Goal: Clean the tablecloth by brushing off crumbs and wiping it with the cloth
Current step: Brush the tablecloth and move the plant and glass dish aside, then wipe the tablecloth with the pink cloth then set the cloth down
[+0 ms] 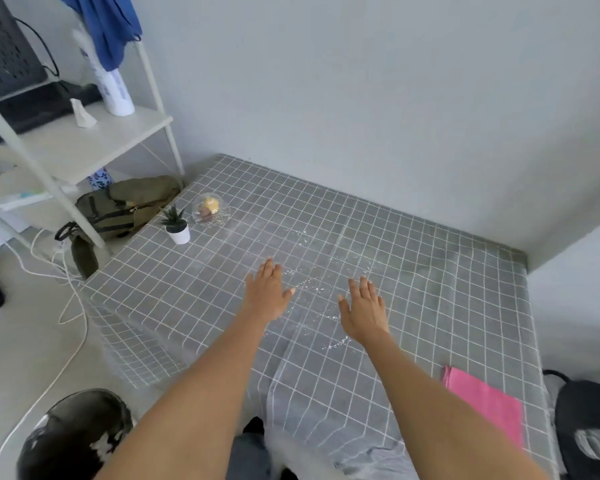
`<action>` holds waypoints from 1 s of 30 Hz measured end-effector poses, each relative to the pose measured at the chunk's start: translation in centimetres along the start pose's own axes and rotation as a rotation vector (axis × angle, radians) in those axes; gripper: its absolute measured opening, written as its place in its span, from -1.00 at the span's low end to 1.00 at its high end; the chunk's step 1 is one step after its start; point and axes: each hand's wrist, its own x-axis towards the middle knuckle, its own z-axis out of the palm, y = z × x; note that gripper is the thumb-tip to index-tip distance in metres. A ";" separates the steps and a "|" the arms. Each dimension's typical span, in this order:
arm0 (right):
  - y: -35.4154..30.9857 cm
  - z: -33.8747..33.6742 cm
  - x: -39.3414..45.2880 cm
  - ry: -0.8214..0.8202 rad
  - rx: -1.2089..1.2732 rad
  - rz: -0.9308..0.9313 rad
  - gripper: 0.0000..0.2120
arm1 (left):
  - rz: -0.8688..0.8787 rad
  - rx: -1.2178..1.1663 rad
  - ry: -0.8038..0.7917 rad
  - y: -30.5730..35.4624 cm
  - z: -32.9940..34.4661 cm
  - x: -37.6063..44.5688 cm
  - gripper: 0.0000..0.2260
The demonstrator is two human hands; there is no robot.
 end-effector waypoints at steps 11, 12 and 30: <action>11.5 0.4 -10.0 0.074 0.066 0.318 -0.46 | 0.294 0.044 -0.169 11.5 5.5 -3.0 -0.39; 12.5 0.7 -11.0 0.074 0.061 0.345 -0.46 | 0.316 0.039 -0.188 12.4 6.3 -3.5 -0.40; 24.3 6.4 -23.5 -0.062 0.011 0.410 -0.30 | 0.672 0.050 -0.301 24.2 17.7 -12.2 -0.27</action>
